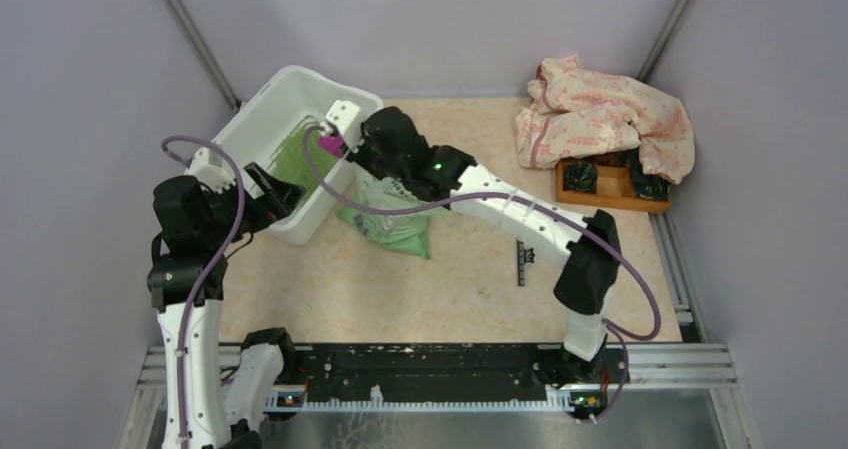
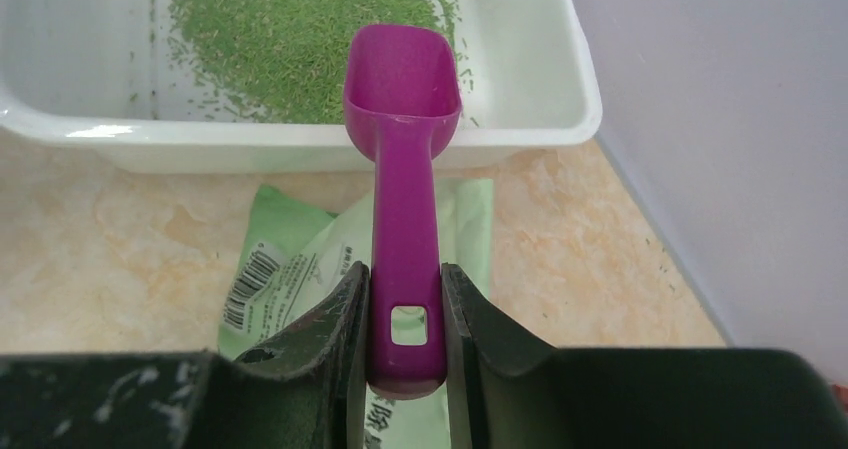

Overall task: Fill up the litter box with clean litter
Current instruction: 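Pour the cat litter into the litter box, then scoop the cat litter from the cat litter bag.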

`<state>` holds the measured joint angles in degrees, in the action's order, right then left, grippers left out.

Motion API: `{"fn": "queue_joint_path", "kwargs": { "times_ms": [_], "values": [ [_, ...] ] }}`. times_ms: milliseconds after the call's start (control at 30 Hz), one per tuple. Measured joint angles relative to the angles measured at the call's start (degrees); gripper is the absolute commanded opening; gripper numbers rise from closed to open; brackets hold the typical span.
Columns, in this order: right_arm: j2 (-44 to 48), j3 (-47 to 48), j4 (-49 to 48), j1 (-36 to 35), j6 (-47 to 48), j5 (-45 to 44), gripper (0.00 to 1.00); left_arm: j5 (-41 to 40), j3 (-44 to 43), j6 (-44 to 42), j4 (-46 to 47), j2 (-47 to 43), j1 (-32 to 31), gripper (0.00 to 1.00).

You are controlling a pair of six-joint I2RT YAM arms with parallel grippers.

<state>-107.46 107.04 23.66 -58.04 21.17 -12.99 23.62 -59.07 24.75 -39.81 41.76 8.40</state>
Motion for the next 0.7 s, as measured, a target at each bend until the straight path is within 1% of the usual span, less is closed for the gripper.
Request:
{"fn": "queue_joint_path", "kwargs": {
  "times_ms": [200,367,433,533,700],
  "values": [
    [13.1,-11.9,-6.4,8.1,-9.0,10.2,0.00,0.7,0.0,0.6,1.0,-0.6,0.0,0.99],
    [25.4,-18.6,-7.1,15.6,-13.6,18.6,0.00,3.1,0.0,0.7,2.1,1.5,0.0,0.99],
    [30.0,-19.7,-5.6,18.9,-14.4,21.7,0.00,4.5,0.0,0.7,2.7,3.3,0.0,0.99],
    [36.1,-21.3,-1.3,22.4,-14.1,23.9,0.00,6.5,0.1,0.7,4.0,6.2,0.0,0.99],
    [42.8,-23.5,8.6,23.5,-13.0,24.0,0.00,9.6,-0.2,0.4,5.4,11.8,0.0,0.99]
  ]
}}
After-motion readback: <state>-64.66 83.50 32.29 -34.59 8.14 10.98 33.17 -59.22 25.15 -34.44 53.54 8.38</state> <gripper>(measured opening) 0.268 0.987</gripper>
